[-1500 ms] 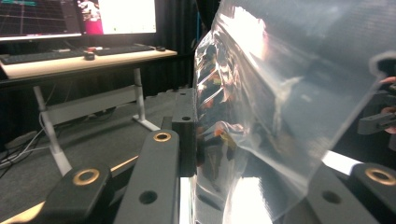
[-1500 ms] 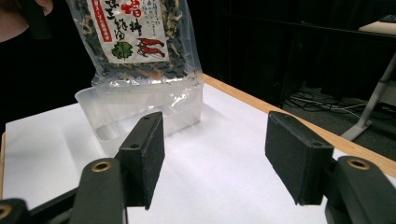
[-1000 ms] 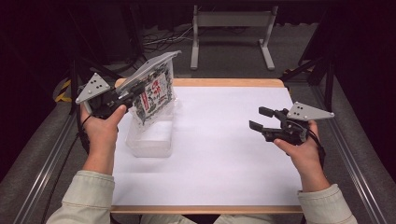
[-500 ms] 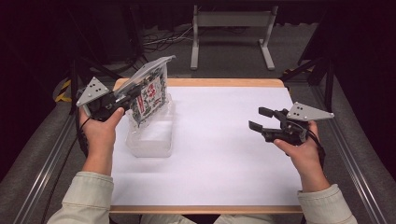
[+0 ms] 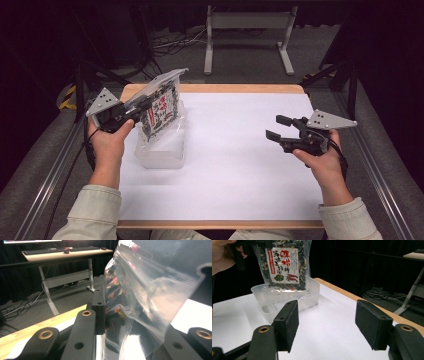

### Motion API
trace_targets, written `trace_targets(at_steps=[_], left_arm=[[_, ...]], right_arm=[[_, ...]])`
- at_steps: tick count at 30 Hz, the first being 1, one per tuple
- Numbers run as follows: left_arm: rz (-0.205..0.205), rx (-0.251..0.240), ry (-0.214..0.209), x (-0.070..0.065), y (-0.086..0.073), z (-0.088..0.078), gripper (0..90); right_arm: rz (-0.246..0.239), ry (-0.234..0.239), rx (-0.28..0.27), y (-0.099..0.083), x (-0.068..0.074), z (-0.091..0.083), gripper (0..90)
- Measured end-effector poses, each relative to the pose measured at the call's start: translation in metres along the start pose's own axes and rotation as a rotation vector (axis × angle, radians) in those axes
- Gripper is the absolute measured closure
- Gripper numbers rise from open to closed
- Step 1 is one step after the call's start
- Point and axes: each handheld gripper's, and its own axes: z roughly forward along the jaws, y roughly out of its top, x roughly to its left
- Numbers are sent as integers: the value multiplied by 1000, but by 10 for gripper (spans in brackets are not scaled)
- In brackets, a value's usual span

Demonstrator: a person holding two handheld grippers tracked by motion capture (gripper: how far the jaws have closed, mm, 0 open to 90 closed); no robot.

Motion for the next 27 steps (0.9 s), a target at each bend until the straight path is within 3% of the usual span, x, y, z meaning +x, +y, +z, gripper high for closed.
trace_targets(at_steps=[14, 27], left_arm=[[-13, 28, -23, 2, -9, 11, 735], [-91, 71, -22, 12, -22, 12, 729]], right_arm=[[6, 0, 4, -1, -2, 0, 360], [9, 2, 11, -3, -2, 1, 357]])
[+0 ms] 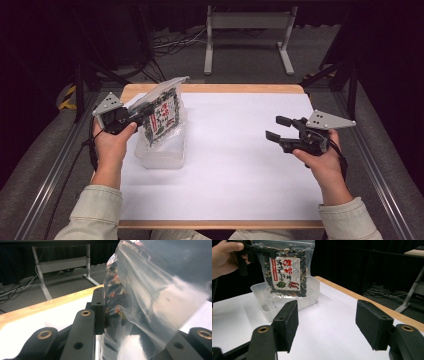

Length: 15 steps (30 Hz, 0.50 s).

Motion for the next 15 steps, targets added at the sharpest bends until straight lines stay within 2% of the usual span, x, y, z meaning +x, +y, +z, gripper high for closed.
trace_targets(at_steps=[9, 15], left_arm=[[-7, 11, 8, 3, -4, -1, 726], [-10, 3, 3, 2, -10, 5, 727]], right_arm=[[2, 2, 9, -1, 1, 2, 356], [6, 1, 9, -2, 1, 3, 355]])
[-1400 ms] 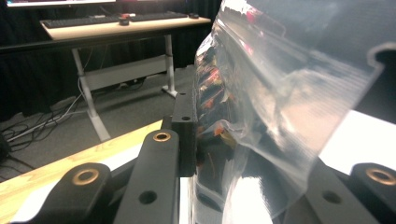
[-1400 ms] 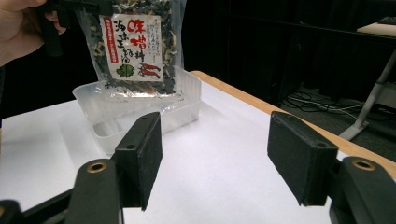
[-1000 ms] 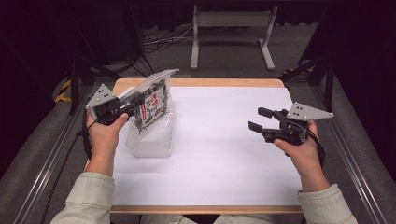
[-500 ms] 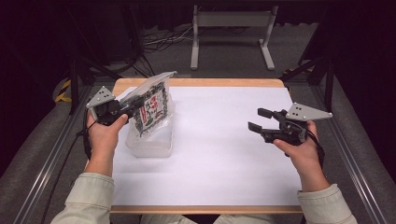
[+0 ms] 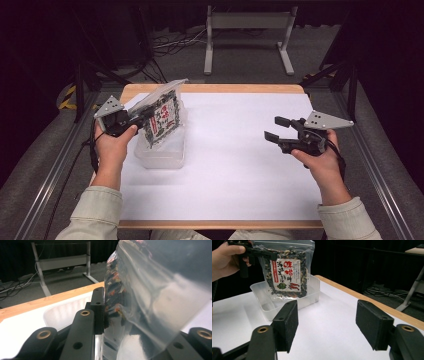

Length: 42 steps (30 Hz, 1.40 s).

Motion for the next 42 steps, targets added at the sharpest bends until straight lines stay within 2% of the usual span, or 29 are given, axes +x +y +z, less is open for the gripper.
trace_targets(at_steps=[3, 7, 9, 11, 18, 19, 20, 21, 22, 23, 24, 25, 26, 30, 34, 37, 38, 42], left_arm=[[-5, -3, 4, 0, 0, 1, 727], [-34, -5, 10, 4, -2, 2, 721], [-63, -21, 8, 9, -5, 2, 719], [-67, -21, 5, 9, -6, 2, 718], [-58, -32, 34, 9, -2, 0, 690], [-64, -56, 40, 9, -1, -1, 662], [-64, -56, 40, 9, -1, -1, 607], [-70, -81, 52, 8, 1, -3, 523], [-80, -80, 64, 7, 2, -4, 432], [-72, -69, 64, 6, 3, -5, 376], [-72, -69, 64, 6, 3, -5, 357], [-47, -66, 81, 3, 5, -9, 311], [-41, -58, 85, 0, 6, -12, 269], [-10, -52, 81, -8, 6, -23, 197], [17, -43, 61, -17, 4, -33, 168], [48, -54, 30, -31, -1, -48, 153], [48, -54, 30, -31, -1, -48, 152], [57, -65, 17, -42, -10, -67, 151]], right_arm=[[2, 0, -1, 0, 0, 0, 354], [4, 2, 0, -1, 0, 1, 355], [4, 2, -1, -1, 0, 1, 354], [4, 1, 0, -1, 0, 1, 354], [8, -3, -2, -2, -2, -1, 353], [6, -7, -1, -2, -2, -1, 353], [7, -7, -1, -2, -3, -1, 352], [9, -6, -3, -2, -3, -1, 352], [11, -4, -4, -2, -3, -1, 352], [11, -5, -4, -2, -4, -1, 351], [11, -5, -2, -3, -4, -1, 350], [9, -5, -2, -3, -4, -1, 350], [8, -5, -2, -3, -4, -1, 348], [8, -11, -6, -4, -4, -3, 345], [9, -19, -1, -5, -6, -4, 339], [6, -25, 3, -7, -6, -6, 338], [6, -25, 3, -7, -6, -6, 338], [12, -38, 4, -9, -9, -11, 337]])
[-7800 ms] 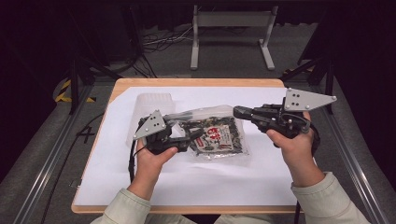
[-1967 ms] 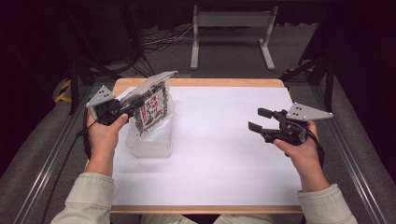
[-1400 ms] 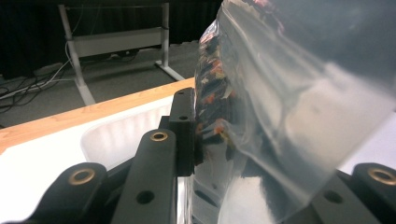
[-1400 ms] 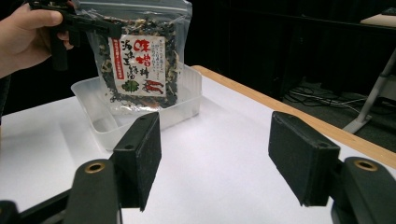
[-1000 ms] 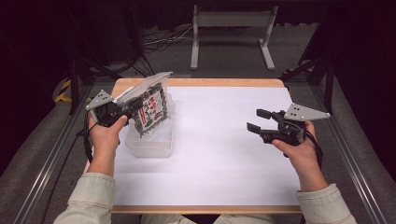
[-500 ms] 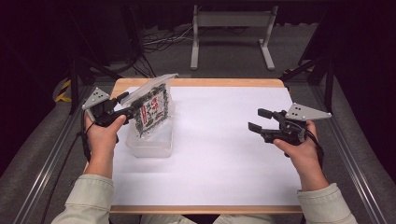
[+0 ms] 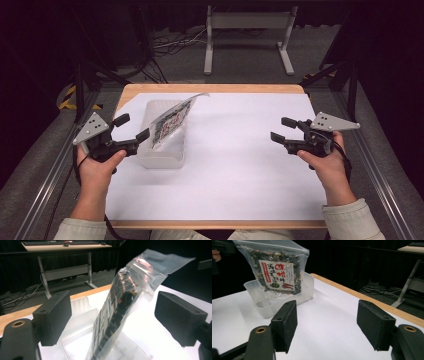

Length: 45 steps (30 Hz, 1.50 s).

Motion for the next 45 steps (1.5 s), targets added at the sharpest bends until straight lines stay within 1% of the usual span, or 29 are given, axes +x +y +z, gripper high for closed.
trace_targets(at_steps=[4, 9, 10, 11, 12, 13, 15, 17, 19, 20, 21, 22, 23, 24, 25, 26, 27, 28, 29, 30, 33, 36, 37, 38, 39, 40, 42, 44, 45], left_arm=[[11, 3, -5, -7, -7, -13, 153], [25, 12, 4, -15, -17, -24, 155], [25, 12, 4, -15, -17, -24, 155], [33, 13, 11, -16, -19, -26, 155], [55, 30, 31, -20, -25, -29, 155], [66, 37, 40, -21, -28, -31, 157], [73, 48, 46, -22, -34, -34, 159], [65, 54, 49, -24, -41, -37, 161], [66, 62, 52, -24, -44, -38, 161], [68, 73, 60, -24, -51, -40, 161], [68, 73, 60, -24, -51, -40, 160], [56, 82, 60, -24, -56, -41, 159], [56, 82, 60, -24, -56, -41, 159], [51, 91, 63, -23, -62, -41, 159], [51, 91, 63, -23, -62, -41, 158], [39, 106, 63, -23, -68, -41, 158], [39, 106, 63, -23, -68, -41, 158], [23, 125, 63, -22, -76, -39, 157], [23, 125, 63, -22, -76, -39, 156], [17, 133, 60, -21, -80, -37, 156], [6, 151, 57, -21, -90, -32, 155], [0, 155, 56, -21, -99, -29, 153], [-10, 152, 54, -20, -103, -28, 153], [-10, 152, 54, -20, -103, -28, 152], [-9, 148, 54, -20, -106, -27, 152], [-14, 149, 54, -20, -108, -26, 151], [-21, 153, 52, -20, -114, -23, 148], [-10, 158, 56, -20, -117, -20, 150], [-14, 159, 59, -19, -119, -20, 152]], right_arm=[[5, -8, 3, -3, -2, -4, 336], [7, -16, 9, -6, -4, -8, 334], [6, -19, 12, -8, -4, -9, 333], [6, -19, 12, -8, -4, -9, 333], [6, -24, 16, -10, -5, -11, 329], [5, -27, 17, -12, -5, -13, 328], [3, -34, 16, -15, -7, -16, 326], [3, -41, 17, -18, -8, -19, 324], [2, -48, 16, -21, -9, -22, 323], [4, -51, 18, -23, -9, -24, 322], [4, -51, 18, -23, -9, -24, 322], [4, -59, 21, -27, -10, -27, 318], [3, -59, 22, -28, -10, -28, 316], [3, -65, 22, -31, -10, -29, 314], [5, -66, 23, -33, -10, -30, 312], [4, -73, 26, -36, -10, -32, 310], [5, -73, 26, -38, -10, -32, 309], [6, -76, 28, -41, -11, -34, 307], [8, -82, 29, -44, -10, -34, 306], [8, -82, 29, -44, -10, -34, 306], [13, -92, 33, -55, -10, -36, 303], [19, -100, 28, -64, -9, -38, 299], [19, -107, 26, -67, -8, -38, 297], [23, -108, 22, -74, -7, -39, 296], [23, -108, 22, -74, -7, -39, 296], [25, -110, 22, -78, -6, -39, 295], [33, -114, 36, -88, -5, -38, 294], [48, -119, 51, -99, -4, -37, 297], [44, -120, 59, -104, -3, -36, 304]])
